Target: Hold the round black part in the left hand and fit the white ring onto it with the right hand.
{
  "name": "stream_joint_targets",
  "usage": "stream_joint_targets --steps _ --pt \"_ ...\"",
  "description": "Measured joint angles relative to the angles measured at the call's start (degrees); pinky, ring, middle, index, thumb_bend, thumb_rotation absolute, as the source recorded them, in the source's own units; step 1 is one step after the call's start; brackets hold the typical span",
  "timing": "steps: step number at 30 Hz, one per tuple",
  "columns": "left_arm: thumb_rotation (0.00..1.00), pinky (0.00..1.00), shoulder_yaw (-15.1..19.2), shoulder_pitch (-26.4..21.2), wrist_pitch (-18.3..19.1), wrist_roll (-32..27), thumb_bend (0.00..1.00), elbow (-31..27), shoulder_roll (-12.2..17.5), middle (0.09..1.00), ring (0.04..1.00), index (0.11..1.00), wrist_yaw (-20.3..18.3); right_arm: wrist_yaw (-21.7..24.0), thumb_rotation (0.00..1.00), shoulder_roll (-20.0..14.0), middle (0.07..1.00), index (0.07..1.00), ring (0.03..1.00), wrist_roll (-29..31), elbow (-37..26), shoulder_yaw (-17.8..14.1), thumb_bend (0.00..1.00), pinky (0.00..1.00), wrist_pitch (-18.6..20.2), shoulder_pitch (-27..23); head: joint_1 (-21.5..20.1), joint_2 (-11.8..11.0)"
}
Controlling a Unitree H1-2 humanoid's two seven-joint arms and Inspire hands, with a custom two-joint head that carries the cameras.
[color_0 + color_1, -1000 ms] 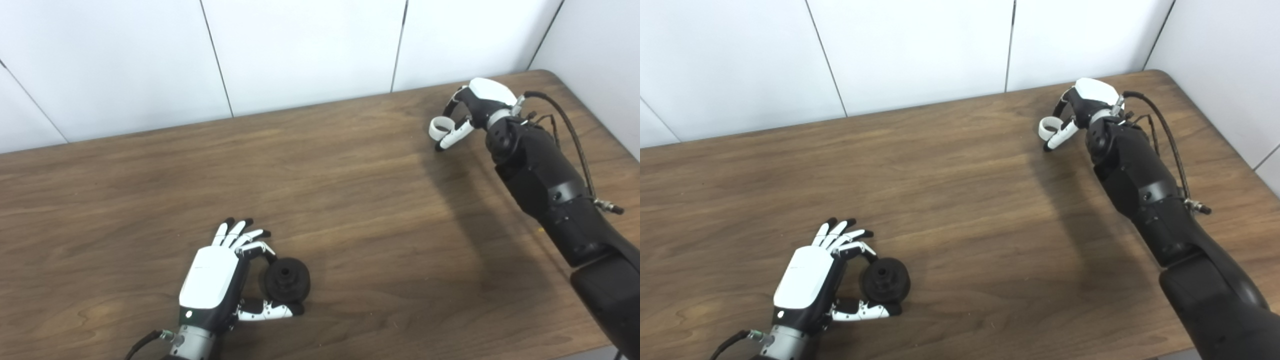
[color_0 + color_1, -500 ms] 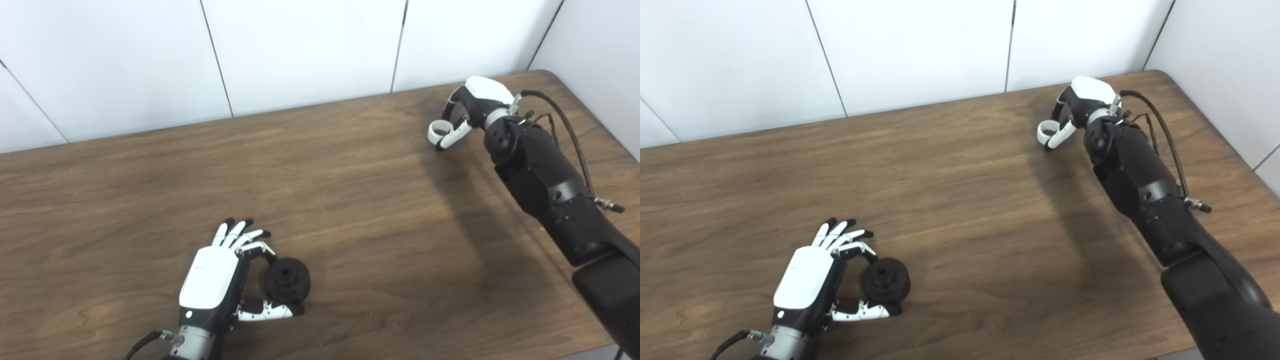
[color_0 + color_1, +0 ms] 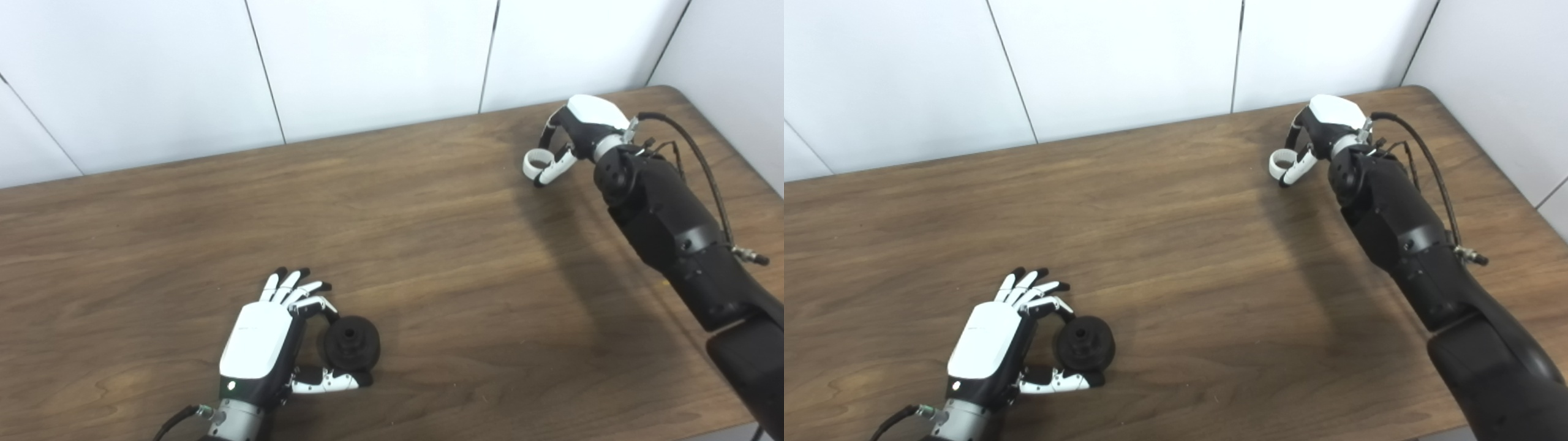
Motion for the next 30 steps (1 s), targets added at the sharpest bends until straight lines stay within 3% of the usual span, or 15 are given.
stream_joint_targets --steps 11,22,30 --pt "0.06 1.00 -0.2 0.1 0.3 0.3 0.52 -0.1 -0.4 0.806 0.927 0.484 -0.1 8.1 0.14 0.1 0.858 0.486 0.999 -0.2 -14.6 3.8 0.52 1.00 -0.5 0.4 2.6 0.8" --pt "0.06 1.00 -1.5 0.1 3.4 3.4 0.52 -1.6 -2.3 0.806 0.930 0.485 -1.7 18.1 0.14 0.4 0.827 0.483 0.973 -0.8 -32.0 6.3 0.52 1.00 -0.6 2.0 8.3 2.6" --pt "0.06 1.00 -2.6 -0.1 5.1 5.9 0.52 -1.6 -4.0 0.802 0.929 0.484 -1.9 26.1 0.14 4.5 0.844 0.484 0.977 -1.4 -43.2 8.6 0.52 1.00 -0.3 3.9 11.0 4.0"
